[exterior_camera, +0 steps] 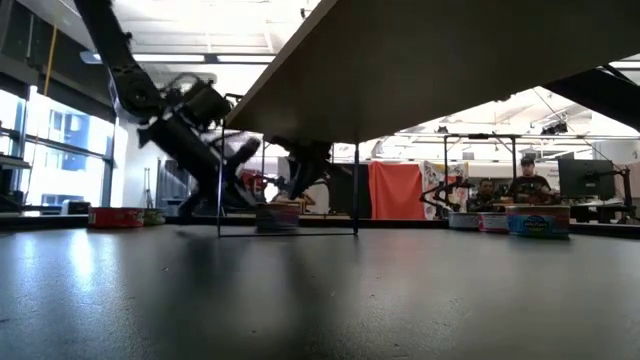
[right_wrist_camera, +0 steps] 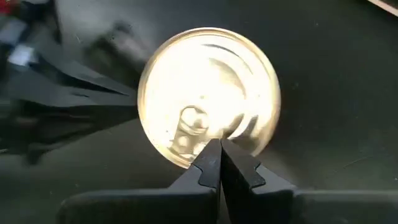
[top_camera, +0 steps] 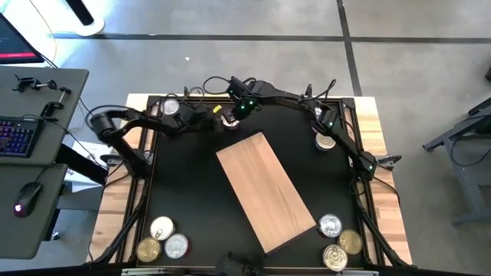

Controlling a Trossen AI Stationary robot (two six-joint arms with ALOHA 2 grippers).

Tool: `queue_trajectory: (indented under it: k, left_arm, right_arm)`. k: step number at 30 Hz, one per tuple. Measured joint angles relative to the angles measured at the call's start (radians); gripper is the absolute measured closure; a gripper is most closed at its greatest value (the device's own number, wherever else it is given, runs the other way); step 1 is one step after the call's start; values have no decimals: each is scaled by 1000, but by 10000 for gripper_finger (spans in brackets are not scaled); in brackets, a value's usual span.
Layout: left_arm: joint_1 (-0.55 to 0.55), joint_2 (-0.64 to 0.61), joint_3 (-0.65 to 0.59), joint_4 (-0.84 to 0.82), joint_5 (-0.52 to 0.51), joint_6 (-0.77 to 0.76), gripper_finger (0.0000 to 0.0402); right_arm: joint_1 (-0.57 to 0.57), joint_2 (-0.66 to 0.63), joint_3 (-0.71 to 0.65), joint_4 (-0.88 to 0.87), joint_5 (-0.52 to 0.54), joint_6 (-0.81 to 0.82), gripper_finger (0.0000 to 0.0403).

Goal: Stack canned seafood by type on shelf
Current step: Put the blue tuna can on the shelf

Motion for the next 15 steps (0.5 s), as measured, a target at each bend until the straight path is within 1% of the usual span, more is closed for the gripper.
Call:
queue_trajectory:
  k: [2,4,5,9,11,15]
  left_arm:
    - [20,-49,0,-42,-86,40,402]
    - [46,-79,0,-78,-135,81,401]
    - [65,-84,0,-74,-132,96,402]
    - [125,-69,0,-63,-57,145,402]
    - [139,-43,0,-66,-35,168,401]
    - [144,-3,-1,-61,12,168,401]
  right_arm:
    - [-7,0,0,42,-5,23,403]
    - [-14,-1,0,80,-2,54,403]
    - [-17,-1,1,90,2,69,403]
    - [-25,6,1,75,2,82,403]
    - [-27,18,1,63,6,87,403]
    - [-28,37,1,60,11,102,403]
